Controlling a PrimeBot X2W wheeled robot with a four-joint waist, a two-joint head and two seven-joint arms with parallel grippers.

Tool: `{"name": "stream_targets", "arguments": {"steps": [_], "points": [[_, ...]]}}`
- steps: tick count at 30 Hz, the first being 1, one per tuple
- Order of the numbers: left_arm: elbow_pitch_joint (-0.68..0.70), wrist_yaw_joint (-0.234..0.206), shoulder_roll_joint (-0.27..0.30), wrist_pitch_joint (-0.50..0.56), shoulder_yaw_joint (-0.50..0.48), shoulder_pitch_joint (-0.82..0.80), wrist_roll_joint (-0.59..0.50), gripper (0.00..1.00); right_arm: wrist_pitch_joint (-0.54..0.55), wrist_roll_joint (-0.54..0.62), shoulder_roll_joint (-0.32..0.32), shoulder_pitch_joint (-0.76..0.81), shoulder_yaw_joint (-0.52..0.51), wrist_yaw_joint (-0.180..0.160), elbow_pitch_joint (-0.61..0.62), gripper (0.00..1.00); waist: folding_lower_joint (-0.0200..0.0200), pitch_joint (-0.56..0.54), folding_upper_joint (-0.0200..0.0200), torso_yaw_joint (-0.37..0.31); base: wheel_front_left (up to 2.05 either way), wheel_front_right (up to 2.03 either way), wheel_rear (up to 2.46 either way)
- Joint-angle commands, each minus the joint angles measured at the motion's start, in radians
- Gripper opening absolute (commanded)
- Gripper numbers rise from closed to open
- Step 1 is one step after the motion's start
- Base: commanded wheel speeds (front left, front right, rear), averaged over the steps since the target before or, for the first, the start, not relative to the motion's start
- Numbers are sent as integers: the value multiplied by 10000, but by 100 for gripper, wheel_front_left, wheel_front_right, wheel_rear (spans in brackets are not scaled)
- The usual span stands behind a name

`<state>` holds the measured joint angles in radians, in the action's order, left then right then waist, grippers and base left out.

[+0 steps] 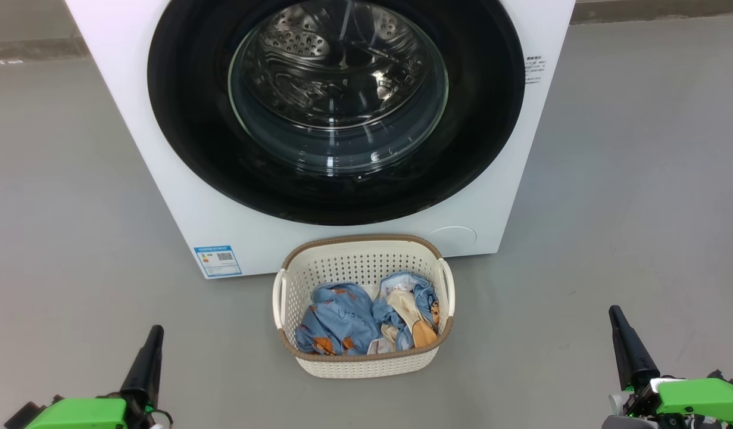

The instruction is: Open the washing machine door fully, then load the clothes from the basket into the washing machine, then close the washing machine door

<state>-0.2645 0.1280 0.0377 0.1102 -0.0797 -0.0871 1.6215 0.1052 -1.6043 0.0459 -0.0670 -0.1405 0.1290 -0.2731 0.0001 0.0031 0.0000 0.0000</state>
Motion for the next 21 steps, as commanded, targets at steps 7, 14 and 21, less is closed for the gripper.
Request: {"name": "stream_targets", "arguments": {"steps": [7, 14, 21], "points": [[196, 27, 126, 35, -346, -209, -133, 0, 78, -46, 43, -409, 270, 17, 284, 0, -1, 0, 0, 0, 0, 0, 0], [196, 27, 125, 34, -345, -209, -133, 0, 78, -46, 43, -409, 270, 17, 284, 0, -1, 0, 0, 0, 0, 0, 0], [196, 27, 125, 34, -345, -209, -132, 0, 78, -46, 43, -409, 270, 17, 284, 0, -1, 0, 0, 0, 0, 0, 0]]}}
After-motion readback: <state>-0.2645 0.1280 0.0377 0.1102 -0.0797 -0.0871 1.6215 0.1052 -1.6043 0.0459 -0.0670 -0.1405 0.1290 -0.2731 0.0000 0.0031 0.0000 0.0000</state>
